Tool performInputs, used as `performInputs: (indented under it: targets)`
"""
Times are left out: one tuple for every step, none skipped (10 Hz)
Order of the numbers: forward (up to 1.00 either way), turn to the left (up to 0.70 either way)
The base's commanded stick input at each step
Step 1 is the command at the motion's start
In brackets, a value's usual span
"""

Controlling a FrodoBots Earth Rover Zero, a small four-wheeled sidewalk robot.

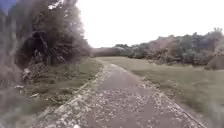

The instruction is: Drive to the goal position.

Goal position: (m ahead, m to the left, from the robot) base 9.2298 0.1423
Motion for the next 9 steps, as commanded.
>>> performInputs:
  targets:
    - [1.0,0.0]
    - [1.0,0.0]
    - [1.0,0.0]
    - [1.0,0.0]
    - [1.0,0.0]
    - [1.0,0.0]
    - [1.0,0.0]
    - [1.0,0.0]
    - [1.0,0.0]
